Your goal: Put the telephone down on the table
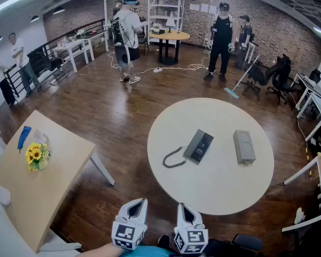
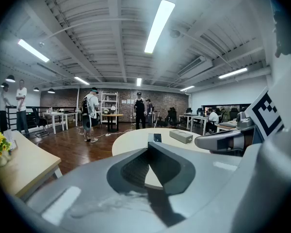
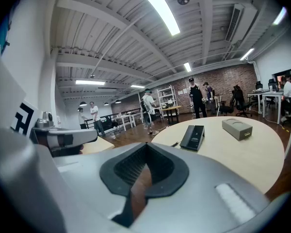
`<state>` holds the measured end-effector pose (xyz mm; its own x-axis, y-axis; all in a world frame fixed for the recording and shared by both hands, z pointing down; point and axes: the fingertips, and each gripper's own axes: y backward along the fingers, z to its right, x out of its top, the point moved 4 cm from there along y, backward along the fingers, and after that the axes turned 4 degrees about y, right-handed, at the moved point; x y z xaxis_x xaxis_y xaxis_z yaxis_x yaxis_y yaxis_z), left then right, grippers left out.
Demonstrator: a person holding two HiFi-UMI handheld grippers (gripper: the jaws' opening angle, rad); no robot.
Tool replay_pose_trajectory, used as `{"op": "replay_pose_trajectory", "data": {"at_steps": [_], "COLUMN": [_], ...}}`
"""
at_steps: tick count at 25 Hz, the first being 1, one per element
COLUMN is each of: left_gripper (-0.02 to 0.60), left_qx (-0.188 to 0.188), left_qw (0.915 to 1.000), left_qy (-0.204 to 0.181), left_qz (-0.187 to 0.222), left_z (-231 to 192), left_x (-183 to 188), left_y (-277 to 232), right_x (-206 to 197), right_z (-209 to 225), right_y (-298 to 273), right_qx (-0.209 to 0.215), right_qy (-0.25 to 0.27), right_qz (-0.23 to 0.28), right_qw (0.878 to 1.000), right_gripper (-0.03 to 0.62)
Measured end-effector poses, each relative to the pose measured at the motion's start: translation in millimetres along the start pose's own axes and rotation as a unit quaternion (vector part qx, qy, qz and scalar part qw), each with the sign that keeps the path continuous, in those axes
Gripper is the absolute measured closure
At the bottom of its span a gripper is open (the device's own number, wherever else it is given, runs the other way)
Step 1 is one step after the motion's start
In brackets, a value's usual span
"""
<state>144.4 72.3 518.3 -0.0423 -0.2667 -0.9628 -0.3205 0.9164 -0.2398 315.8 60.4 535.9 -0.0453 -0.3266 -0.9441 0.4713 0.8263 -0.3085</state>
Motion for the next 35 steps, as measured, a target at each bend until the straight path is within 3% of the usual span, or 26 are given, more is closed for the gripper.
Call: {"op": "replay_pose_trajectory", "data": {"at_steps": [6, 17, 25, 35], "left_gripper": [0.568, 0.566, 0.568, 0.568], "left_qx": [-0.013, -0.093, -0.095, -0.112], "left_qw": [0.9998, 0.995, 0.9949, 0.9932], "left_qy": [0.005, 0.001, 0.009, 0.01], "left_qz": [0.013, 0.036, 0.031, 0.03], "left_z": [-11, -77, -137, -120], "left_x": [16, 50, 54, 77], "left_y": [-32, -87, -102, -177], "right_x": [4, 50, 67, 82], "right_z": [7, -3, -18, 40], "right_y": [-26, -103, -147, -183], "right_qx": [-0.013, -0.087, -0.116, -0.133], "right_qy": [-0.001, 0.004, 0.004, 0.0], "right_qz": [-0.012, 0.01, 0.006, 0.004], "right_qw": [1.0, 0.996, 0.993, 0.991], "right_gripper": [0.602, 0.602, 0.602, 0.602]}}
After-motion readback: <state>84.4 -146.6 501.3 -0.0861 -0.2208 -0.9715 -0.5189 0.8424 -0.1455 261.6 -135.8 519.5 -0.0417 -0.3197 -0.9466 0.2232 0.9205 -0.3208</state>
